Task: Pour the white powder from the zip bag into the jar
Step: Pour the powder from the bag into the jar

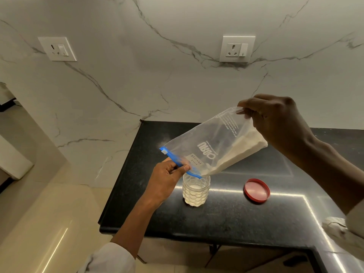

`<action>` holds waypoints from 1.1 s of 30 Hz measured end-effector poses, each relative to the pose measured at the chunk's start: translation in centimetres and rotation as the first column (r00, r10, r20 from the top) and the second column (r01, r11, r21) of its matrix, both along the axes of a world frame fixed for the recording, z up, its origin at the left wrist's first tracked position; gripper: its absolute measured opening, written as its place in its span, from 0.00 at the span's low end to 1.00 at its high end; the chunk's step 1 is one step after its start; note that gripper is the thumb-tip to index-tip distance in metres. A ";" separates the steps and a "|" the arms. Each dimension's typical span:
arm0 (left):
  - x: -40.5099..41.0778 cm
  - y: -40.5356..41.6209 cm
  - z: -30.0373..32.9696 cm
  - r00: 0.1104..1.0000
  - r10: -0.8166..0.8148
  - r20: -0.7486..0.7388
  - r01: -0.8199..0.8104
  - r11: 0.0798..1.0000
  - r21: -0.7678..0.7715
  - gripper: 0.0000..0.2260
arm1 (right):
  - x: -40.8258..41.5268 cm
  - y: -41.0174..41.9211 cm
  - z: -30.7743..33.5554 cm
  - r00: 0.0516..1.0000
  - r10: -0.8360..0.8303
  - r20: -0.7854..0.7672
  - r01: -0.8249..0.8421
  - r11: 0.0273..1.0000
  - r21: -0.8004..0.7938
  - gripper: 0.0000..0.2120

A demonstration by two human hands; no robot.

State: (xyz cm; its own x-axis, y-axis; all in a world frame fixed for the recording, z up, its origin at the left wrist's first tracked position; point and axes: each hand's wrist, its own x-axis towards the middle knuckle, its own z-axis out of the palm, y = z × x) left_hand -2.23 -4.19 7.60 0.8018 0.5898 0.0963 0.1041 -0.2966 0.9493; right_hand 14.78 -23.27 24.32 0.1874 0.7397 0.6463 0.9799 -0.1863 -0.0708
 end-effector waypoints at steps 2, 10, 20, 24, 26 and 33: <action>0.1 0.0 0.0 1.000 -0.007 -0.001 0.007 1.000 -0.002 0.07 | 0.1 -0.1 -0.1 1.000 -0.008 -0.007 0.008 1.000 0.011 0.08; 0.1 -0.1 -0.1 1.000 0.002 -0.010 -0.003 1.000 -0.022 0.05 | 0.5 0.1 -0.6 1.000 -0.004 -0.003 0.004 1.000 -0.018 0.07; 0.2 0.1 -0.6 0.999 0.014 -0.029 -0.014 1.000 -0.026 0.09 | 0.3 0.5 -0.7 1.000 0.011 0.005 -0.010 1.000 -0.017 0.08; 0.2 -0.1 -0.7 1.000 0.008 -0.022 -0.009 1.000 -0.025 0.08 | 0.3 0.2 -0.7 1.000 0.016 0.005 -0.016 1.000 -0.020 0.08; 0.2 -0.2 -0.7 1.000 0.010 -0.022 -0.011 0.999 -0.044 0.07 | 0.2 0.3 -0.8 1.000 0.020 -0.006 -0.020 1.000 -0.007 0.11; 0.3 -0.1 -0.5 1.000 -0.011 0.003 0.012 0.994 -0.107 0.06 | 0.1 0.3 -0.7 1.000 0.021 -0.011 -0.021 1.000 -0.022 0.15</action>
State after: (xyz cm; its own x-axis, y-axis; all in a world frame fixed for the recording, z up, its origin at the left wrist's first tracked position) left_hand -1.92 -4.30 7.11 0.8083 0.5876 0.0356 0.0987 -0.1949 0.9758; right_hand 14.92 -22.94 23.58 0.1789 0.7576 0.6278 0.9828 -0.1675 -0.0779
